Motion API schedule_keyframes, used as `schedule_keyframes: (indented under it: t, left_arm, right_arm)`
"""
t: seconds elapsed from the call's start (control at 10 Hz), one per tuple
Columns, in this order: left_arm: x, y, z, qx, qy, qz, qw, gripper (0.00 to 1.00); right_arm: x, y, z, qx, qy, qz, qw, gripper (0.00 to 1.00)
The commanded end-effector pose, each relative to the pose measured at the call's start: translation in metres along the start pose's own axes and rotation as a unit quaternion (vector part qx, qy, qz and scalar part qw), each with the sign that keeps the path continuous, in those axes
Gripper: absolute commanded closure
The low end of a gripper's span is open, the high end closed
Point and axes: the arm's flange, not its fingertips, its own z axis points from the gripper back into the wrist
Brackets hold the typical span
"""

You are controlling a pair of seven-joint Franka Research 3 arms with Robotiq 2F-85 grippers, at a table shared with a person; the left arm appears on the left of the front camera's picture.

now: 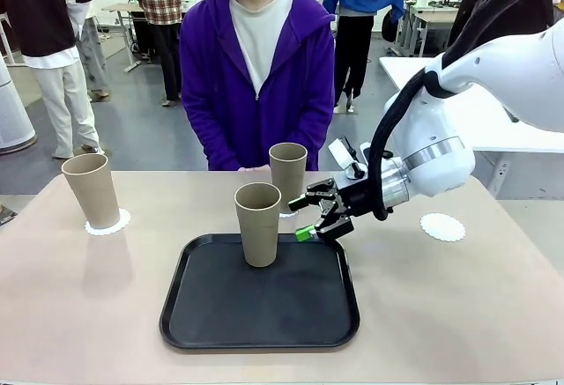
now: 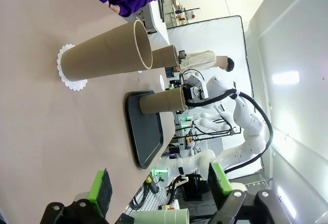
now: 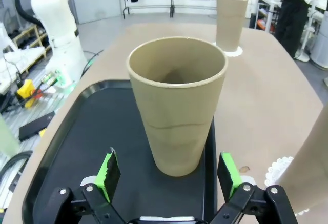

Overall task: Place coasters on the table and set cups on them.
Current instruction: Take one Reusable plastic cup from the Flat Tray and place it on a coaster set by the human.

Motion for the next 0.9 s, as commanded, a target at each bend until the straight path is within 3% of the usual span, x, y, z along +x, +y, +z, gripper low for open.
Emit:
schedule_keyframes:
  t: [0.0, 0.4, 0.8]
  left_arm:
    - [-0.001, -0.002, 0.001, 0.001, -0.001, 0.0, 1.0, 0.0]
    - [-0.001, -0.002, 0.001, 0.001, -0.001, 0.0, 1.0, 0.0]
    - [-0.001, -0.002, 0.001, 0.001, -0.001, 0.0, 1.0, 0.0]
  right_arm:
    - [-0.002, -0.01, -0.005, -0.031, -0.034, -0.031, 0.998, 0.0]
    - [-0.007, -0.014, -0.018, -0.046, -0.052, -0.041, 0.997, 0.0]
    - [-0.014, -0.014, -0.026, -0.008, -0.047, -0.05, 0.998, 0.0]
